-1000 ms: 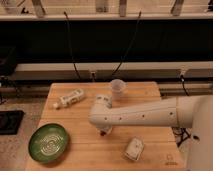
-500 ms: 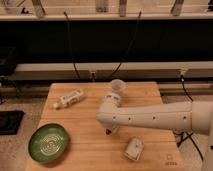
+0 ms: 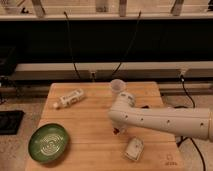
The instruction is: Place the pepper on the white sponge
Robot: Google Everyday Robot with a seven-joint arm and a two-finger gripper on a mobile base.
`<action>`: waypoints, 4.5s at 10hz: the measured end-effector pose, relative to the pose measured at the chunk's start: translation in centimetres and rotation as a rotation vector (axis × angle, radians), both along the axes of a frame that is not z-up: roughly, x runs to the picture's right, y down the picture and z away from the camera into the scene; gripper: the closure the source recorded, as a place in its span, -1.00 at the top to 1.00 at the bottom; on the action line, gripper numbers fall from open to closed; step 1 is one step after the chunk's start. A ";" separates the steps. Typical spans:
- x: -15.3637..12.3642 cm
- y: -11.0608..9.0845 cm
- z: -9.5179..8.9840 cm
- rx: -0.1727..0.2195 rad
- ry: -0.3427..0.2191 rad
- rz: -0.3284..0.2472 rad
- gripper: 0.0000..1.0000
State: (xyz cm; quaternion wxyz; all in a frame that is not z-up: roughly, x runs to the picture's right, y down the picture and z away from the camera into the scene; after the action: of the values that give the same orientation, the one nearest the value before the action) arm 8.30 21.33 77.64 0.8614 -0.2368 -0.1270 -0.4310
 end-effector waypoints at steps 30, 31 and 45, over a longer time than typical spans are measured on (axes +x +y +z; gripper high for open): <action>7.5 4.3 -2.4 -0.060 -0.045 0.103 -0.73; 7.5 4.3 -2.4 -0.061 -0.047 0.103 -0.67; 7.9 4.6 -2.4 -0.072 -0.065 0.106 -0.01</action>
State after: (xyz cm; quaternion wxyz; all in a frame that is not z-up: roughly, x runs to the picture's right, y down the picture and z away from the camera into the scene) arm 16.16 25.88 75.22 0.8695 -0.2465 -0.1826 -0.3872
